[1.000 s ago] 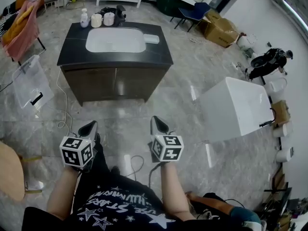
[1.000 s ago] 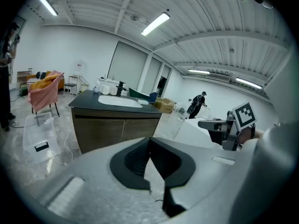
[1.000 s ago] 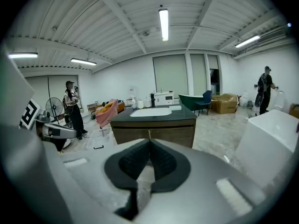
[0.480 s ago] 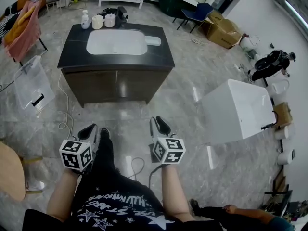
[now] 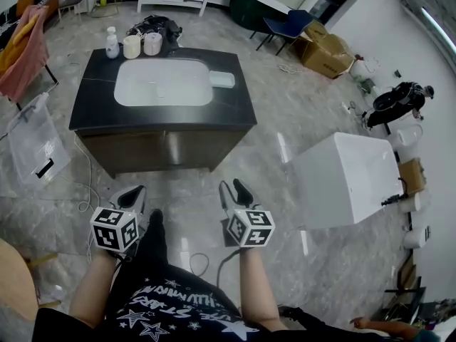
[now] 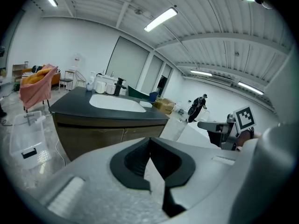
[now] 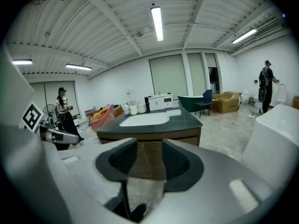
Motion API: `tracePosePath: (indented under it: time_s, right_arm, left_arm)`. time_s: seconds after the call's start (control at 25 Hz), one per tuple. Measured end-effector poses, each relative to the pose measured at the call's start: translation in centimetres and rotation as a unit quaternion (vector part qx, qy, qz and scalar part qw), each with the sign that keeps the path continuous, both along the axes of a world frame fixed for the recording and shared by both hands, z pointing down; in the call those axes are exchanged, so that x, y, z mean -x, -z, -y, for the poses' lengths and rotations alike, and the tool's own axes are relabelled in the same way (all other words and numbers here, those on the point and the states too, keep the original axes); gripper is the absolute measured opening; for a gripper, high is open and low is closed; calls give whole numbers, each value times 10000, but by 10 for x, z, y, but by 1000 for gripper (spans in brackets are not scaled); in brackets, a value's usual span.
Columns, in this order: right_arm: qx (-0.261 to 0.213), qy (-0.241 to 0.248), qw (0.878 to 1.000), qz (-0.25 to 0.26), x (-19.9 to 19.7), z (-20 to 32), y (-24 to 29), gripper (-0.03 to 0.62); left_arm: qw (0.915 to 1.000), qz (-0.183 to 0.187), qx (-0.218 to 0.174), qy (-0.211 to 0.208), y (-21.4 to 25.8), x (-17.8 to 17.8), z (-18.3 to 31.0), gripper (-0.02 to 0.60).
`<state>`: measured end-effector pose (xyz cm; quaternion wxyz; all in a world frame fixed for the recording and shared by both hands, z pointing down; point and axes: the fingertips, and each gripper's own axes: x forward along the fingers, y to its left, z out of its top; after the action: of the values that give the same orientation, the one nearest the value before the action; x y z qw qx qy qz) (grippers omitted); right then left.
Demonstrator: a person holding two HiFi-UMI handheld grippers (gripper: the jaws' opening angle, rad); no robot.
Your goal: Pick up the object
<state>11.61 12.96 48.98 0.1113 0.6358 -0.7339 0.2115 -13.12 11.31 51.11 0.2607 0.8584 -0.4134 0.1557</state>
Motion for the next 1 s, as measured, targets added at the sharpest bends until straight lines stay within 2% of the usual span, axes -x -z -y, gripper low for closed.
tracePosePath:
  time_s: [0.36, 0.64, 0.8, 1.0]
  right_arm:
    - [184, -328, 9993, 8, -25, 120, 1, 170]
    - [178, -490, 9986, -105, -30, 200, 14, 170]
    - [190, -511, 9984, -171, -23, 224, 12, 170]
    - [282, -622, 9973, -271, -27, 235, -1, 170]
  left_arm:
    - [9997, -94, 191, -101, 1, -15, 135, 8]
    - [9990, -149, 230, -356, 4, -23, 214, 8]
    - [9988, -204, 218, -376, 1, -20, 245, 8]
    - [9986, -172, 280, -414, -10, -20, 259, 8]
